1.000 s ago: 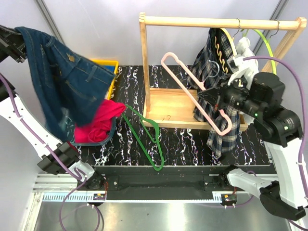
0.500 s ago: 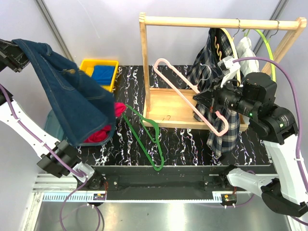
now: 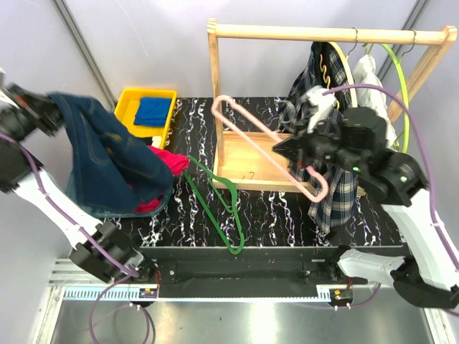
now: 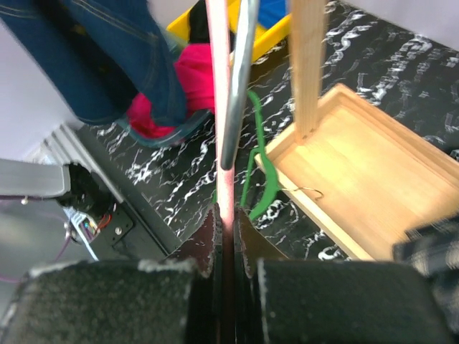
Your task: Remove the skirt from the hanger
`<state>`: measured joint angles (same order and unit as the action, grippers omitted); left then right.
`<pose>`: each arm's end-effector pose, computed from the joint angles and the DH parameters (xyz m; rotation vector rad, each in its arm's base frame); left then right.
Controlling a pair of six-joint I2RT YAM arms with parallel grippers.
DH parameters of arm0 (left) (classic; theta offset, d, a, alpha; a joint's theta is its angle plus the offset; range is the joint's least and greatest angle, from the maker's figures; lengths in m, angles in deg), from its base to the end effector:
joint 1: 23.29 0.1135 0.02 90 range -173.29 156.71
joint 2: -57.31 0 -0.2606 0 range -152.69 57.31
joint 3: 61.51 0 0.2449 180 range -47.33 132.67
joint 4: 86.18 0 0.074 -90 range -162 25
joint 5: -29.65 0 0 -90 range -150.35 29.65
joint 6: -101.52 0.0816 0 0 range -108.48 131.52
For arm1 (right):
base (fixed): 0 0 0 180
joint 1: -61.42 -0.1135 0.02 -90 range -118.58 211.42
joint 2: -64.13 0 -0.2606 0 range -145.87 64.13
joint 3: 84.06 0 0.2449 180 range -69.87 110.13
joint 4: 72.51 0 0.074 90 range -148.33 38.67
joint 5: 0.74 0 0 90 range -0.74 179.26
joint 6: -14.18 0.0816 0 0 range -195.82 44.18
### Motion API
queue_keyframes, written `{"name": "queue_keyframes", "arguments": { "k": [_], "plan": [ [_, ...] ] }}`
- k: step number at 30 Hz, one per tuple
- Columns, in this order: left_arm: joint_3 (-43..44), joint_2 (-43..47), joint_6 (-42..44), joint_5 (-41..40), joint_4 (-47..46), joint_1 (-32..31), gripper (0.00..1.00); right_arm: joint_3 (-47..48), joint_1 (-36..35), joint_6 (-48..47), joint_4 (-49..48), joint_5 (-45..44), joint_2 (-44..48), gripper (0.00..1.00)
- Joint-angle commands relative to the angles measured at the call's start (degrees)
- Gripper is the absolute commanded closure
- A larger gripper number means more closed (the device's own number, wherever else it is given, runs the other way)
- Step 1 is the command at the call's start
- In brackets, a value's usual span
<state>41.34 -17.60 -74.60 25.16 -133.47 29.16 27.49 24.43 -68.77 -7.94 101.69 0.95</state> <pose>0.1797 0.1003 0.5576 0.3375 1.4935 -0.6631 0.1593 0.1420 0.4862 -0.6427 1.8004 0.7287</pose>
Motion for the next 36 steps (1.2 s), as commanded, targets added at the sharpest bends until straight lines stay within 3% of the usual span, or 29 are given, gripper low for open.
{"name": "queue_keyframes", "arguments": {
  "k": [1, 5, 9, 16, 23, 29, 30, 33, 36],
  "plan": [
    [-14.19, 7.4, 5.96, 7.29, -6.72, 1.07, 1.0, -0.51, -7.11, -3.08, -5.65, -7.83, -5.27, 1.0],
    [-21.77, 7.42, 3.45, 7.56, -13.65, 2.66, 1.0, -2.86, -12.04, -3.62, -8.72, -10.32, -9.06, 1.0],
    [-19.41, 0.67, -9.04, 8.96, -33.92, 2.75, 1.0, -7.09, -12.58, -2.57, -13.38, -10.05, -11.26, 1.0],
    [-18.0, -2.61, -6.78, 10.81, -33.98, 4.51, 1.0, -15.44, -12.67, -1.78, -20.59, -10.14, -13.46, 1.0],
    [-15.19, -4.27, -2.65, 10.46, -33.98, 5.56, 0.69, -20.36, -12.75, -0.63, -23.84, -6.72, -17.68, 1.0],
    [-9.39, -9.98, -2.47, 9.41, -33.89, 4.86, 0.66, -22.03, -12.75, 0.86, -26.48, -4.87, -20.84, 1.0],
    [-8.52, -10.86, -2.73, 9.58, -33.89, 4.95, 0.57, -22.3, -12.75, 1.38, -26.83, -4.17, -21.37, 1.0],
    [-7.19, -10.35, -3.96, 10.19, -33.98, 4.95, 0.04, -22.83, -13.1, 1.91, -26.92, -3.11, -22.51, 1.0],
    [-9.64, -7.37, -2.56, 10.02, -33.98, 5.03, 0.01, -22.83, -13.63, 1.92, -27.01, -3.11, -23.48, 1.0]
  ]
}}
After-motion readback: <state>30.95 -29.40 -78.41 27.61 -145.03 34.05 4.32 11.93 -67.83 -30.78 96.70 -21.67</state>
